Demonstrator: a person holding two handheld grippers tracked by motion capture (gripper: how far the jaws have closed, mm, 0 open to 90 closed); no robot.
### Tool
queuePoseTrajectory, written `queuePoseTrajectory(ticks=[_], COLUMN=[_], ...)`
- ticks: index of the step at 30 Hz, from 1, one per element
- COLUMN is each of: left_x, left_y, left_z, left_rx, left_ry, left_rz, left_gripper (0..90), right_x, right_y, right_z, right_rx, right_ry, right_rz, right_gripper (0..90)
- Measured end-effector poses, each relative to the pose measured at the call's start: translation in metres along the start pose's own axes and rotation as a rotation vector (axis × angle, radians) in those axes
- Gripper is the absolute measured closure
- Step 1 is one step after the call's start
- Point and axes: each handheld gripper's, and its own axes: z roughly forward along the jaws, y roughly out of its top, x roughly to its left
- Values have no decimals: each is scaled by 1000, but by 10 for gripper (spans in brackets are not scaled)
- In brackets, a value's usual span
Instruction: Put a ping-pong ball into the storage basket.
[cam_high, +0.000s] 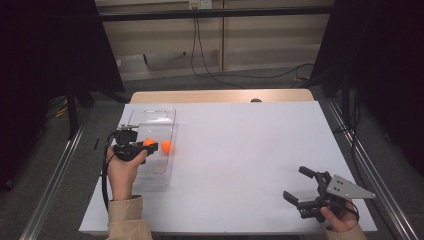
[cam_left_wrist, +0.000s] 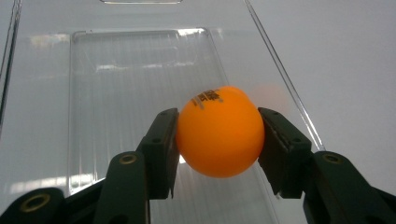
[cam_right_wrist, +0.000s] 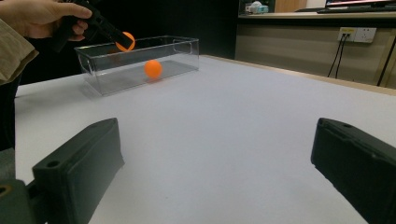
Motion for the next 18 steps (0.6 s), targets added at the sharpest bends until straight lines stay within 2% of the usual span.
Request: queuePoseTrajectory(ticks=[9, 16, 18], left_x=[2, 2, 3], left_y=[-1, -2, -3], left_z=[2, 4, 5], left_rx=[14, 12, 23], left_ry=[8, 17, 16], left_rz=[3, -10, -1], left_gripper=[508, 508, 508], right_x=[0, 0, 0], right_y=[0, 0, 0], right_z=[0, 0, 0], right_rx=[1, -1, 0], right_ry=[0, 0, 0], right_rz=[3, 1, 0], right_gripper=[18, 18, 18])
